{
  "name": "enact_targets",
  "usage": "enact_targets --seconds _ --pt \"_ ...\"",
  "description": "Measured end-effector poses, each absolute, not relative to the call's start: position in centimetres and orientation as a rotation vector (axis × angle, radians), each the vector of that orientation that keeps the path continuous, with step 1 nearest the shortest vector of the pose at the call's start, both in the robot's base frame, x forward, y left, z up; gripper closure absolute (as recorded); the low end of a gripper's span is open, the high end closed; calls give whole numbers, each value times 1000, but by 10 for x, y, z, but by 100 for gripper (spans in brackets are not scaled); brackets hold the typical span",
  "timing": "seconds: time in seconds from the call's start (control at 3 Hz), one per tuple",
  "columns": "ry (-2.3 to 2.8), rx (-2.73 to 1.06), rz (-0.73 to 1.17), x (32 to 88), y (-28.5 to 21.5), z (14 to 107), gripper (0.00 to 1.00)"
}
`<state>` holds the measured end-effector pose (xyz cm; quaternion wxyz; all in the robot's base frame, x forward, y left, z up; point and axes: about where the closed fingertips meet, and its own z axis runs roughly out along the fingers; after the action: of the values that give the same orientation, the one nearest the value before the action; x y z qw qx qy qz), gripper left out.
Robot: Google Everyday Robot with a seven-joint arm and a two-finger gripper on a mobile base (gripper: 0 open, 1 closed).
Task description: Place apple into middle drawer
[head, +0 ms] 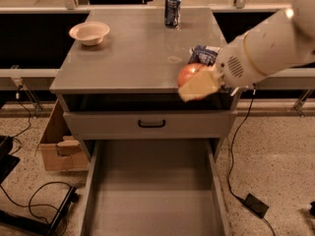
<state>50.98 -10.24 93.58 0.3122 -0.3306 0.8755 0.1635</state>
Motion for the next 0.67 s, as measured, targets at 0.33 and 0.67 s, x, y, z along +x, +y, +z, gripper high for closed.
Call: enact_targets --seconds 0.33,0.67 --pt "2425 -961 451 539 -105 819 100" --pt "2425 -961 451 539 -105 819 100"
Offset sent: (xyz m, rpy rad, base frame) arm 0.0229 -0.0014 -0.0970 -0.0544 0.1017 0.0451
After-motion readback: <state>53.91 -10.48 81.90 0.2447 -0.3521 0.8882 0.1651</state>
